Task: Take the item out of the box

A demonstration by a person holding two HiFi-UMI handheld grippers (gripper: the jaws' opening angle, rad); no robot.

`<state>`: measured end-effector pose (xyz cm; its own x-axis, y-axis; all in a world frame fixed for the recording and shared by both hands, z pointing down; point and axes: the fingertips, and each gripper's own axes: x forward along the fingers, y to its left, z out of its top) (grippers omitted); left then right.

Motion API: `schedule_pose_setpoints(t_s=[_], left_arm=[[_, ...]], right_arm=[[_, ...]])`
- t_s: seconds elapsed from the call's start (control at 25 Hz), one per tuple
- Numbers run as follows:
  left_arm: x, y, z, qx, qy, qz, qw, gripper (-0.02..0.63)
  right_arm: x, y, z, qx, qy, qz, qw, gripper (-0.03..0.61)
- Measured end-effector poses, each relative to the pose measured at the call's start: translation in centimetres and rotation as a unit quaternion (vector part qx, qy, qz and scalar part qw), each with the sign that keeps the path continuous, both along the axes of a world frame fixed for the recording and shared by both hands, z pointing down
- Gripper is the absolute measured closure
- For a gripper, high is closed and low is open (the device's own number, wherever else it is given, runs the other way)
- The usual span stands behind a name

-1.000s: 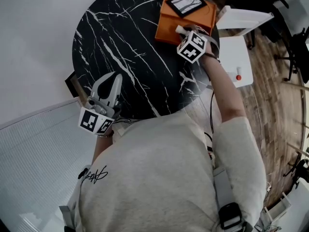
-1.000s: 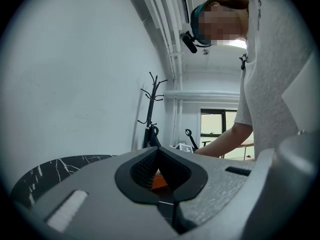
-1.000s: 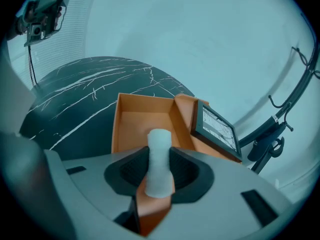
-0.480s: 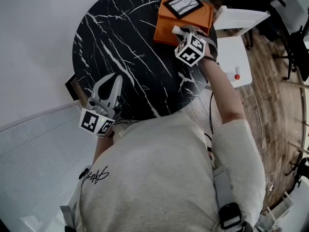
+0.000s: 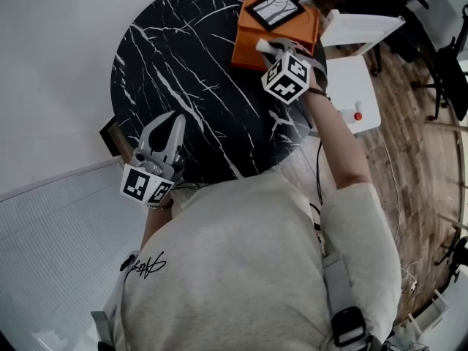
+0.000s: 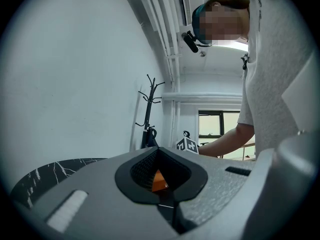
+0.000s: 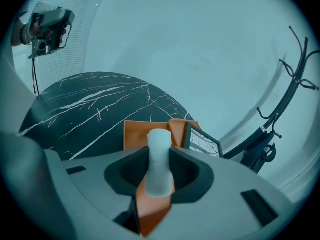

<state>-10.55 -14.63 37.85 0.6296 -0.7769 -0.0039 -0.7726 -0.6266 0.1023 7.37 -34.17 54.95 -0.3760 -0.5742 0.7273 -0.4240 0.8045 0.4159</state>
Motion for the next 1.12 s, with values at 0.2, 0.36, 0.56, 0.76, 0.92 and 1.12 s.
schedule_pose_setpoints(t_s=[0.2, 0.36, 0.56, 0.76, 0.92, 1.12], left_arm=[[0.2, -0.1, -0.3, 0.004, 0.001, 0.005, 1.0, 0.614], [0.3, -0.1, -0.3, 0.007, 0.001, 0.008, 0.9999, 0.614], [0.4, -0.3, -0.5, 0.01, 0.0, 0.012, 0.9999, 0.614], [0.7, -0.2, -0.6, 0.013, -0.003, 0.018, 0.9997, 0.614], [0.8, -0.3, -0.8, 0.016, -0.004, 0.021, 0.9996, 0.614], [1.0, -0.2, -1.1, 0.017, -0.005, 0.024, 0.9995, 0.614]], right_arm=[[-0.4, 0.4, -1.3, 0.01, -0.014, -0.002, 1.0, 0.451], [-0.9, 0.9, -2.4, 0.019, -0.028, -0.004, 0.999, 0.451], [-1.4, 1.4, -3.7, 0.026, -0.048, -0.004, 0.999, 0.451], [-1.6, 2.1, -4.7, 0.033, -0.061, -0.003, 0.998, 0.451], [-1.7, 2.7, -5.6, 0.037, -0.08, 0.001, 0.996, 0.451], [-1.6, 3.3, -6.7, 0.041, -0.097, 0.007, 0.994, 0.451]])
